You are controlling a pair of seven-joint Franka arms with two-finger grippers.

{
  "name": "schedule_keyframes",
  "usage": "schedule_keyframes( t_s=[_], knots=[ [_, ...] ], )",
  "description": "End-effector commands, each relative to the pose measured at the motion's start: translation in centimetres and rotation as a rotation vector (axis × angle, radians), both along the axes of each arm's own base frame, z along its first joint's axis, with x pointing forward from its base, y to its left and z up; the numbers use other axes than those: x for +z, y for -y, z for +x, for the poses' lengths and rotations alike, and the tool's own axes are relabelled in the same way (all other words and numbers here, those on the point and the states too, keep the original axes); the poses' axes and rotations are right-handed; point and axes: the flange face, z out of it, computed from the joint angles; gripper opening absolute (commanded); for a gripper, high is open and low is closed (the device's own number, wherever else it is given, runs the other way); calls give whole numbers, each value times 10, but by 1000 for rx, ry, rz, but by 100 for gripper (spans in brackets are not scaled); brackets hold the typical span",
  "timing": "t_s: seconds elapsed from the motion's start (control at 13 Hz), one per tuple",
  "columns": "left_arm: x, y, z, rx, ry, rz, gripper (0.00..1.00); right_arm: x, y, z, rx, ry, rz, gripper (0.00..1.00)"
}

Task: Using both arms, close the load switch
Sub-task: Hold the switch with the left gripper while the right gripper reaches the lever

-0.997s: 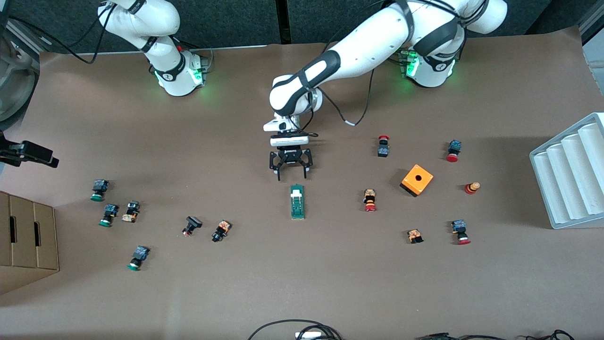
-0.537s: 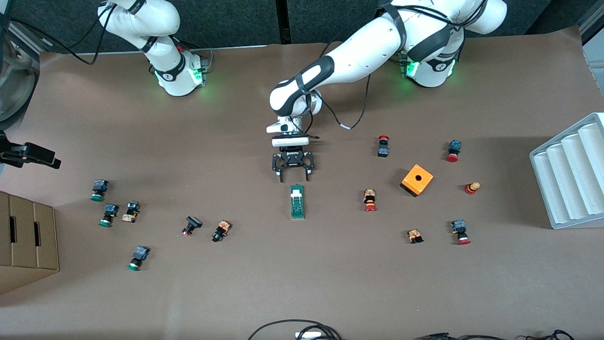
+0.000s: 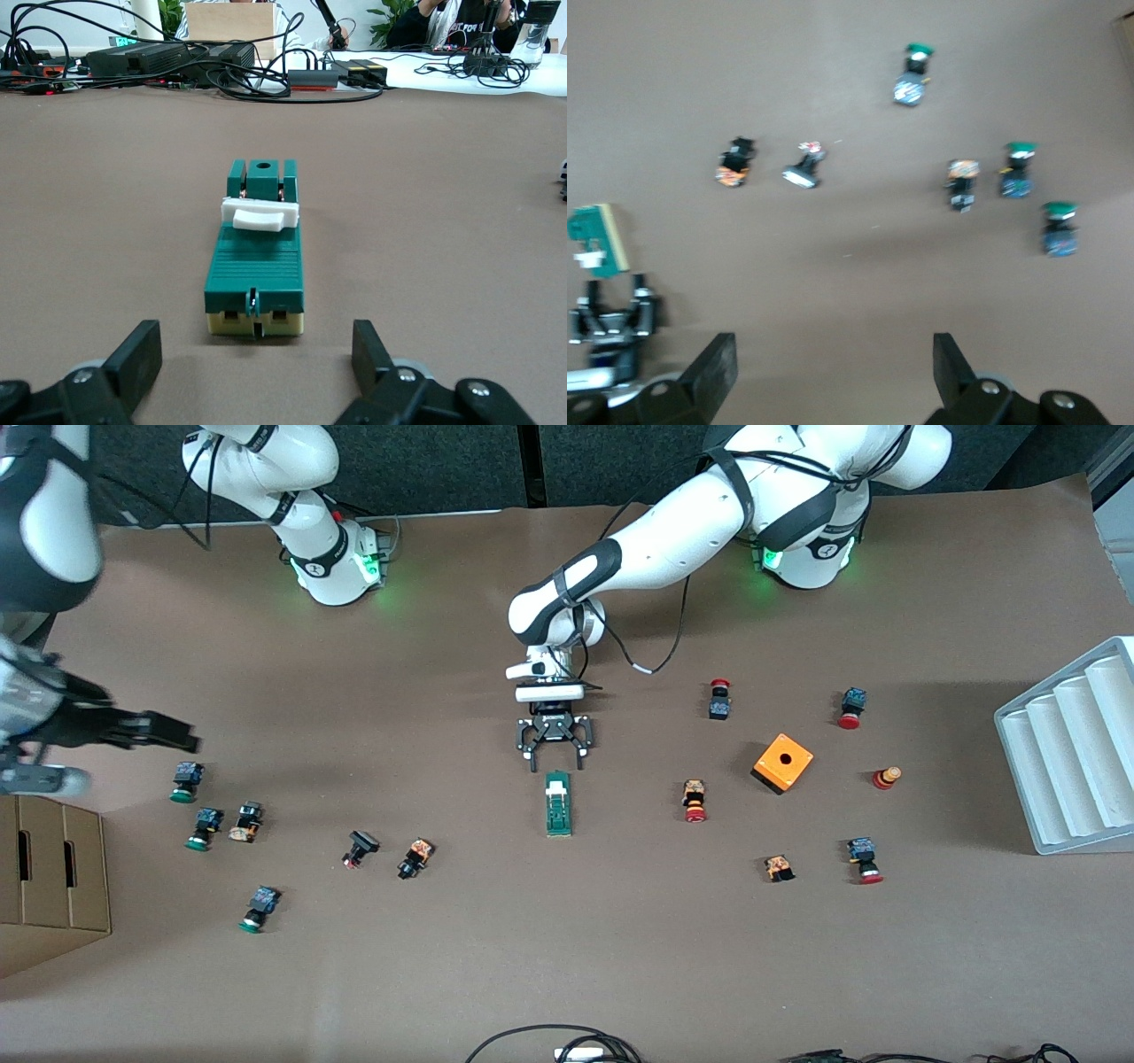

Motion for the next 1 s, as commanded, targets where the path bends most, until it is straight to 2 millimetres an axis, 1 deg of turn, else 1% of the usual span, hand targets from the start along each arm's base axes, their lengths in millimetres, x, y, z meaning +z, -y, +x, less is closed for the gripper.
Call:
schedule_keyframes(
  t_s=[0.0,0.08,0.15,0.31,0.38,0.46,0.54,0.69,0.77,0.84,0.92],
  knots=[
    [-9,3,2,-17,44,0,84,-17,-45,15,-129,-1,31,100],
    [-13,2,0,-36,64,14,79,-23,-70,19,-160,10,50,100],
    [-18,1,-2,-43,73,24,77,-35,-94,24,-200,13,47,100],
    [-17,1,-1,-41,75,18,78,-60,-142,33,-347,32,45,100],
    [-18,1,-1,-41,76,20,76,-78,-160,39,-403,36,49,100],
    [-18,1,-1,-41,76,20,76,-92,-188,38,-435,38,52,100],
    [-19,0,-1,-42,75,21,76,-109,-213,39,-490,42,53,100],
    [-18,1,-1,-42,76,20,77,-132,-245,39,-626,47,74,100],
    [-17,1,-1,-41,77,19,77,-141,-257,40,-694,25,95,100],
    [-18,1,-1,-42,76,20,77,-146,-274,39,-751,7,132,100],
    [-17,1,-1,-41,77,19,77,-158,-295,36,-815,-25,163,100]
  ],
)
